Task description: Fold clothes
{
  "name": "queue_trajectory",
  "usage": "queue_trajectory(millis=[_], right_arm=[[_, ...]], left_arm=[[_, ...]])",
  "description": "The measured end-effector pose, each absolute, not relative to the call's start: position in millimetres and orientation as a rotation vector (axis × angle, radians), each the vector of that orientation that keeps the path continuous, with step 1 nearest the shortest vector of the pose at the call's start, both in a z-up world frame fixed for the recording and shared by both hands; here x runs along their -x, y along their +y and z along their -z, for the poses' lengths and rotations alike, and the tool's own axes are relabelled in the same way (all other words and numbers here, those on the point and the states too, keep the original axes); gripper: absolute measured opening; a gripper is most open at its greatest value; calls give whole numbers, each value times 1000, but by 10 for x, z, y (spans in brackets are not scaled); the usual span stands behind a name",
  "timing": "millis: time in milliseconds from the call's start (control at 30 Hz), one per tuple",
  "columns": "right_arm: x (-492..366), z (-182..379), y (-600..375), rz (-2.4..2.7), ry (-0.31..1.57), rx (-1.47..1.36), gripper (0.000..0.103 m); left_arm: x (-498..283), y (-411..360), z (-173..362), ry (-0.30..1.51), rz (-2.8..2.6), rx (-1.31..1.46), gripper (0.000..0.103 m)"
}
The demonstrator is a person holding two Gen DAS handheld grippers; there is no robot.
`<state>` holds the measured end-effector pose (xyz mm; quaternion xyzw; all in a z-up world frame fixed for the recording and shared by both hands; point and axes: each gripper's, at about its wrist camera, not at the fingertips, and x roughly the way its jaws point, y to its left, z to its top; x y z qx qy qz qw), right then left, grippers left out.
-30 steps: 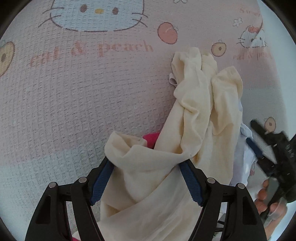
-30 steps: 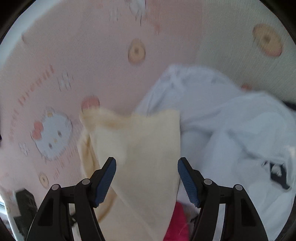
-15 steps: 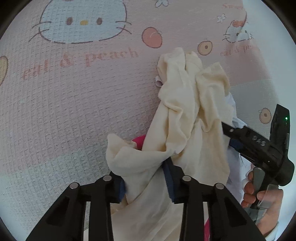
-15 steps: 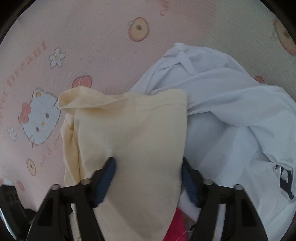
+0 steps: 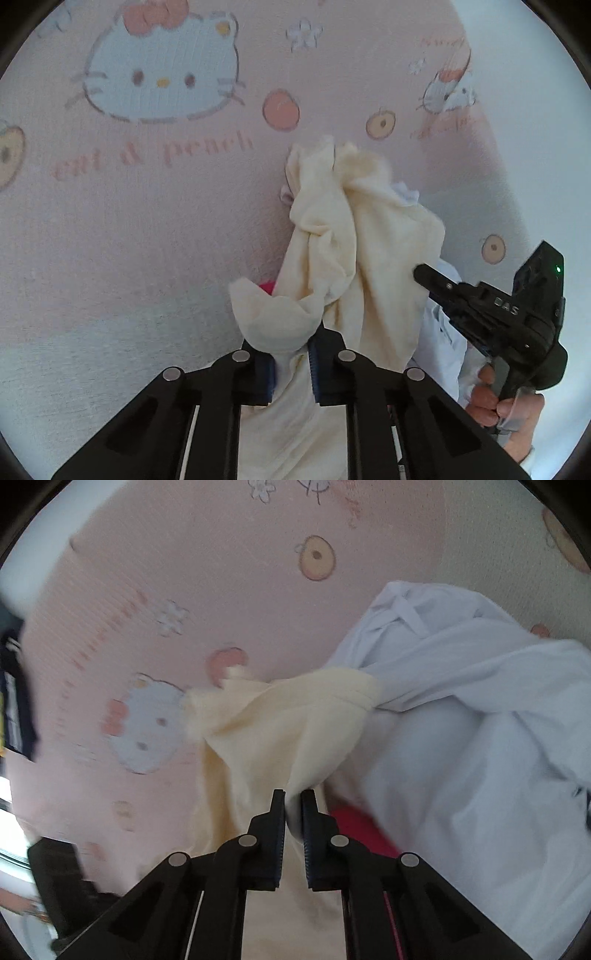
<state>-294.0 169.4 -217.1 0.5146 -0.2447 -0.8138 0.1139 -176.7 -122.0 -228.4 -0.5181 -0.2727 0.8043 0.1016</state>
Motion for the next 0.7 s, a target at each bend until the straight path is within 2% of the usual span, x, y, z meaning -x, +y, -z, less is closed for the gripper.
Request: queue_trajectory(millis=[167,333,567,700], right_arm=[[2845,2099,1459,2314,-679,-1520,7],[2505,2004,1170,2233,-720,-1489,7],[2377,1818,682,2200,-575,-1488,7],[2167,1728,460,2208,-464,-1490,7]], left_arm=[[1742,-1472,2101,-968,-2359,1462,10],[1573,-1654,1846,-1011,-2403,1401,9],[1538,-2186,1755,-1187,-2455,1341,9],[1372,-2542,1641,-1231,-2542,1297,9]])
